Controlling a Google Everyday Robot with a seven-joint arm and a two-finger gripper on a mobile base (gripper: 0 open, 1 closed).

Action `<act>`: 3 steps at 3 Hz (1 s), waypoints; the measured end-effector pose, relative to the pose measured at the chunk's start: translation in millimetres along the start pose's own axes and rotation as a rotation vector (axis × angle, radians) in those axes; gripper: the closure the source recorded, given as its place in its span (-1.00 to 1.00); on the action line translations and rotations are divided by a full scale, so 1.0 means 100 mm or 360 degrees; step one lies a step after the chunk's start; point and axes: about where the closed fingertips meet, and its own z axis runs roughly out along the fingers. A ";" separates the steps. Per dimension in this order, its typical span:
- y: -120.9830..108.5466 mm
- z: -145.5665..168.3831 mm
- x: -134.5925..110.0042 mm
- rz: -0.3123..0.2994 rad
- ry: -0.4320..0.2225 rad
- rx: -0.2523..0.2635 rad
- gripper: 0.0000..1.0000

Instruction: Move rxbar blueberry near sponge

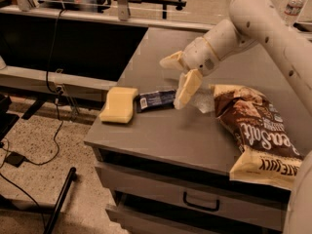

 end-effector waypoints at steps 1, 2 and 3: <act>-0.02 -0.29 -0.06 -0.0084 0.0111 0.0072 -1.00; -0.09 -0.53 -0.15 -0.0150 0.0184 0.0151 -1.00; -0.09 -0.53 -0.15 -0.0150 0.0184 0.0151 -1.00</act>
Offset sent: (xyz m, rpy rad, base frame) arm 0.0130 -0.0581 0.0753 -0.1626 -0.2060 0.0022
